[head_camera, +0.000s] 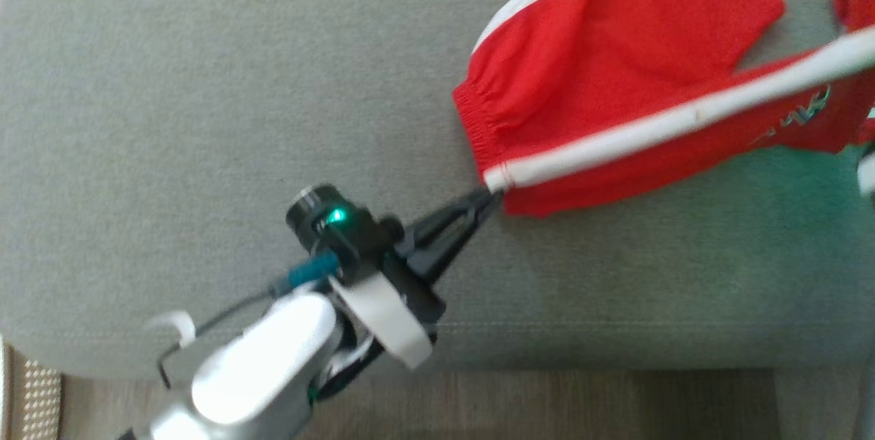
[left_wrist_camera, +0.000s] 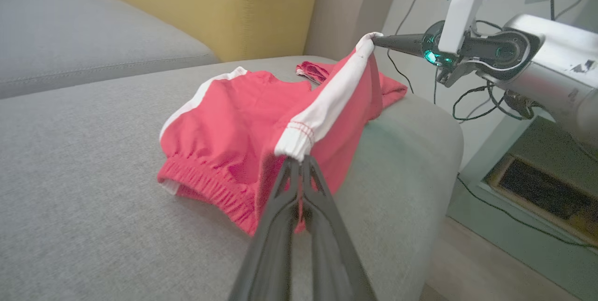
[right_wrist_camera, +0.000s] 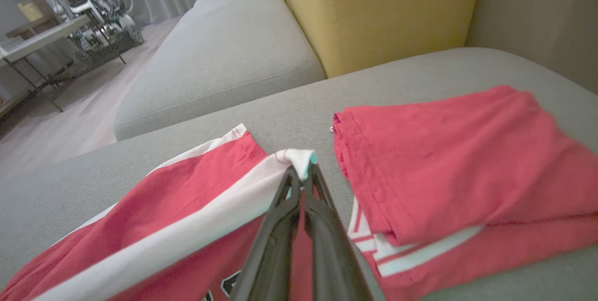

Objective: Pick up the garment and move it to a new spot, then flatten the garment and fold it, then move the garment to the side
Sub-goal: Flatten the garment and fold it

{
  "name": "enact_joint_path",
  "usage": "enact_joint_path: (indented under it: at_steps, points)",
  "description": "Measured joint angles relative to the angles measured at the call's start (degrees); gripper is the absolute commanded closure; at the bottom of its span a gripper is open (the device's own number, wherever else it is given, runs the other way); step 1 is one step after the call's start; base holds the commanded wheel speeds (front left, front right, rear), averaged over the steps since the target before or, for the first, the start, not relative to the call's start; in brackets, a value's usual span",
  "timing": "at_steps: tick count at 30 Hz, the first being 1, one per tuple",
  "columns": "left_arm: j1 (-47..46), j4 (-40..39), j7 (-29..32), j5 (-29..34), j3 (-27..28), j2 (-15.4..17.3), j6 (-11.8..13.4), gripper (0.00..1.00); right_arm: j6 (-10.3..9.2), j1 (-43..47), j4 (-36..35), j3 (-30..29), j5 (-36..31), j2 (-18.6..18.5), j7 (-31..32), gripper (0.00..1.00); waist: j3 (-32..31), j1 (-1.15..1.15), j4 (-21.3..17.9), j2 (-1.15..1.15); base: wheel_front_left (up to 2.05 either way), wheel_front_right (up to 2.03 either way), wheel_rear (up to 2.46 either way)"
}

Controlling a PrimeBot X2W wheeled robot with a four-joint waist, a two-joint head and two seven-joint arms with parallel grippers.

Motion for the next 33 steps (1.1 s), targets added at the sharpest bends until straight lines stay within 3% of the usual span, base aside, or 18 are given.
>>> enact_joint_path:
  at_steps: [16, 26, 27, 28, 29, 30, 33]
  points:
    - [-11.3, 3.5, 0.0, -23.6, -1.2, -2.7, 0.0, 1.00, 0.01, -28.3, 23.0, 5.9, -9.7, -4.5, 3.7, 1.00, 6.5, 0.01, 4.9, 0.00, 0.00, 0.00, 0.00]
    - [-17.9, 9.5, 0.0, -28.5, -1.7, -3.8, 0.0, 1.00, 0.01, -38.4, 34.5, 7.6, -15.0, -4.7, 1.9, 1.00, 10.2, 0.01, 6.5, 0.00, 0.00, 0.00, 0.00]
    - [-18.2, 10.2, 0.0, -28.8, -1.9, -4.0, 0.0, 1.00, 0.01, -38.8, 35.4, 7.4, -15.4, -4.7, 1.3, 0.85, 10.4, 0.01, 6.6, 0.00, 0.00, 0.00, 0.00]
    - [-18.4, 10.8, 0.0, -28.8, -2.0, -4.2, 0.0, 0.73, 0.01, -39.2, 36.3, 7.3, -15.7, -4.7, 0.6, 0.44, 10.6, 0.01, 6.7, 0.00, 0.00, 0.00, 0.00]
    - [-18.7, 11.6, 0.0, -28.7, -2.1, -4.4, 0.0, 0.18, 0.01, -39.6, 37.2, 7.1, -15.9, -4.7, 0.1, 0.00, 10.8, 0.01, 6.7, 0.00, 0.00, 0.00, 0.00]
    - [-18.9, 12.1, 0.0, -28.7, -1.9, -4.6, 0.0, 0.00, 0.01, -39.7, 37.7, 6.8, -15.9, -4.7, -0.7, 0.00, 10.8, 0.02, 6.7, 0.00, 0.00, 0.00, 0.00]
    - [-19.0, 13.0, 0.0, -26.9, -0.7, -4.9, 0.0, 0.00, 0.01, -39.6, 38.9, 7.1, -15.3, -4.7, -3.6, 0.00, 10.4, 0.01, 6.6, 0.00, 0.00, 0.00, 0.00]
